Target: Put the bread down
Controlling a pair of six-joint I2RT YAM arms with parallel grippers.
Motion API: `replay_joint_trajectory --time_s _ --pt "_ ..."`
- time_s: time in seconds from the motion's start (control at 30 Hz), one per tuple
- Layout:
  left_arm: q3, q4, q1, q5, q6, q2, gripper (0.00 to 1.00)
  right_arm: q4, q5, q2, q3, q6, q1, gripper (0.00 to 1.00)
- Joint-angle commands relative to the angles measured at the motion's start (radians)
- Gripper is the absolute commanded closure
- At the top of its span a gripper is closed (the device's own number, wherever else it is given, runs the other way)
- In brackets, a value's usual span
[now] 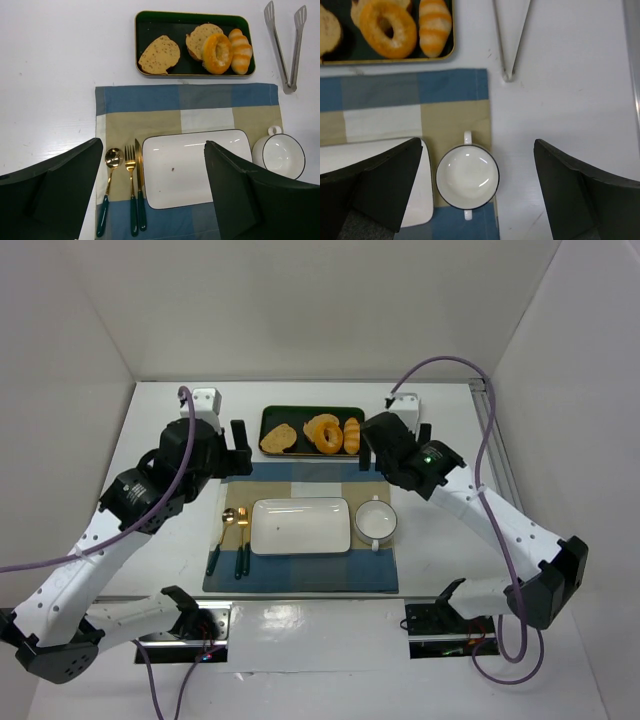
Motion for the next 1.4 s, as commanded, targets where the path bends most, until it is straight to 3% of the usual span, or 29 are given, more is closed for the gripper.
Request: replay_joint_trajectory --time_s 0.0,0.27,0.53,0.7,0.83,1.1,1.37 --pt "0.021 0.007 -0.003 -0.002 0.009 0.0 0.04 -0.019 0.193 -0.068 0.089 0.049 0.013 0.0" --pt "0.001 -0.038 -0.003 -0.036 -0.016 -0.028 0.04 0.005 0.37 -0.008 0.115 -0.077 -0.029 0.0" --pt "-0.006 -0.047 -0.003 -0.047 -0.017 -0.049 0.04 -0.005 0.077 0.142 0.135 -0.152 -0.275 0.0" --pt "-0.057 -0.047 -0.003 -0.036 -0.057 -0.087 0.04 0.073 -0.053 0.201 0.105 -0.198 -0.414 0.0" --pt "-0.092 -0.047 -0.003 -0.036 -0.077 -0.133 0.04 0.082 -0.083 0.283 0.12 -0.198 -0.445 0.0" --pt "-0.152 -0.056 -0.003 -0.017 -0.086 -0.18 0.04 0.137 -0.29 0.431 0.117 -0.176 -0.536 0.0" --pt "-0.172 -0.056 -0.003 0.001 -0.086 -0.189 0.04 0.156 -0.351 0.564 0.198 -0.157 -0.536 0.0"
